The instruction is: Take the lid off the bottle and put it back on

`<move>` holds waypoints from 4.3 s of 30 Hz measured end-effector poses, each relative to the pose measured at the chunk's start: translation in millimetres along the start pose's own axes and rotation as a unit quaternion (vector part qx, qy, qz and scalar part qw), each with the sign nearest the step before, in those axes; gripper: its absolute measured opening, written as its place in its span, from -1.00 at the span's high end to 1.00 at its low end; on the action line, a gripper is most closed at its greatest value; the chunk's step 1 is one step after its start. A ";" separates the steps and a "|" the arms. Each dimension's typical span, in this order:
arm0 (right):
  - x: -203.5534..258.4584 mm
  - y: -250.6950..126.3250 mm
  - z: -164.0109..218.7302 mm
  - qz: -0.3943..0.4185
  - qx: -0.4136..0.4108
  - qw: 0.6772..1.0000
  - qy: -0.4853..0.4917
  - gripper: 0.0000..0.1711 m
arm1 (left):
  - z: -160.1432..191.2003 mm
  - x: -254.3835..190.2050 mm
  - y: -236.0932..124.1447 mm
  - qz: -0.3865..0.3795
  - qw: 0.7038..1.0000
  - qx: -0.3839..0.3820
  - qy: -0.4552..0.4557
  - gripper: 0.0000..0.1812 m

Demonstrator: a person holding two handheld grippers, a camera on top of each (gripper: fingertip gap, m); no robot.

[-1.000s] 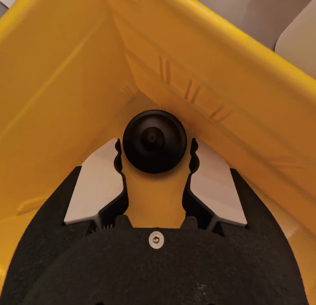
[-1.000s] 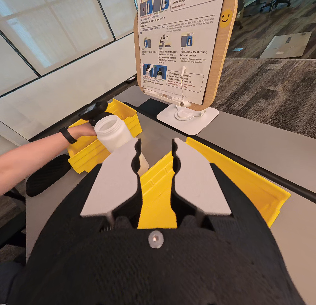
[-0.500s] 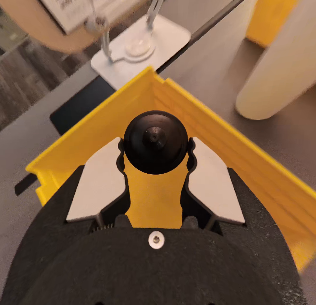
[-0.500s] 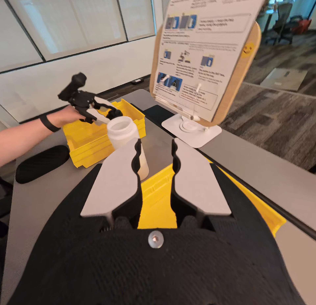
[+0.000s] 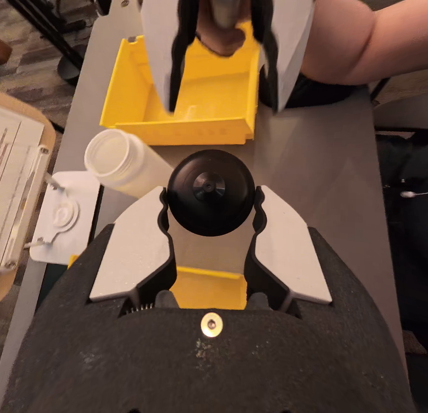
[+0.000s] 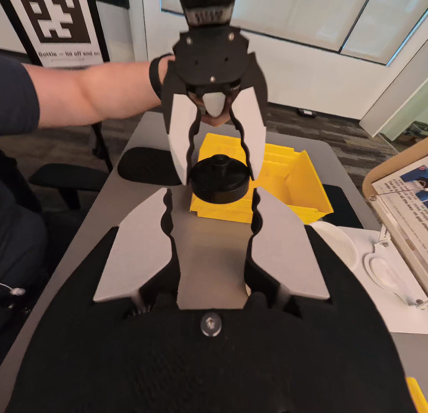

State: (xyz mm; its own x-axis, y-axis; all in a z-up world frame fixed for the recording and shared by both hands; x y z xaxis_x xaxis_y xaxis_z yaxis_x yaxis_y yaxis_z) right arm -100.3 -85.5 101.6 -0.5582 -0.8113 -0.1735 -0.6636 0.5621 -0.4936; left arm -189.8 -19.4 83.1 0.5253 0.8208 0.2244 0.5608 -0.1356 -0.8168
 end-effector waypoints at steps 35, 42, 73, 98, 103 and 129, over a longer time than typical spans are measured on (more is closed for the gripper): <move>-53.4 -87.9 17.0 0.209 -0.043 0.974 0.072 0.24 | 19.5 64.8 108.7 -0.253 0.864 -0.234 -0.367 -0.40; -63.3 -82.4 27.9 0.199 -0.031 0.976 0.085 0.24 | 29.3 93.5 157.7 -0.242 0.861 -0.218 -0.390 -0.29; -52.5 21.5 55.9 0.016 0.073 0.993 0.094 0.24 | 30.5 17.3 150.7 -0.147 0.927 -0.204 -0.277 0.03; -43.3 40.8 38.5 0.135 0.125 0.968 0.169 0.16 | 35.4 13.9 148.1 -0.132 0.928 -0.211 -0.277 0.04; -36.2 29.4 43.2 0.043 0.123 0.981 0.143 0.16 | 25.0 0.2 151.9 -0.057 0.942 -0.239 -0.227 0.04; -10.1 8.1 48.2 -0.117 0.044 0.992 0.031 -0.10 | 6.4 -38.9 153.6 0.056 0.953 -0.268 -0.130 0.04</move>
State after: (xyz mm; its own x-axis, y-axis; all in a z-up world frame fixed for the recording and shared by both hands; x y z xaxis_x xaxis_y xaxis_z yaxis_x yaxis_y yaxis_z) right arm -76.0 -80.5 58.3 -0.4256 -0.9049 0.0059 -0.7337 0.3412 -0.5876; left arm -128.2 -68.5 -54.5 0.4639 0.8847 -0.0454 0.7930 -0.4375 -0.4240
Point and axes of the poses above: each gripper's, where its closed fingertips meet, y out along the fingers, z out of its underside, x = y × z across the jaws, the point moved 5 cm from there along -y, back along the fingers, and after that the axes turned 13 degrees about x, right-handed, at the moved point
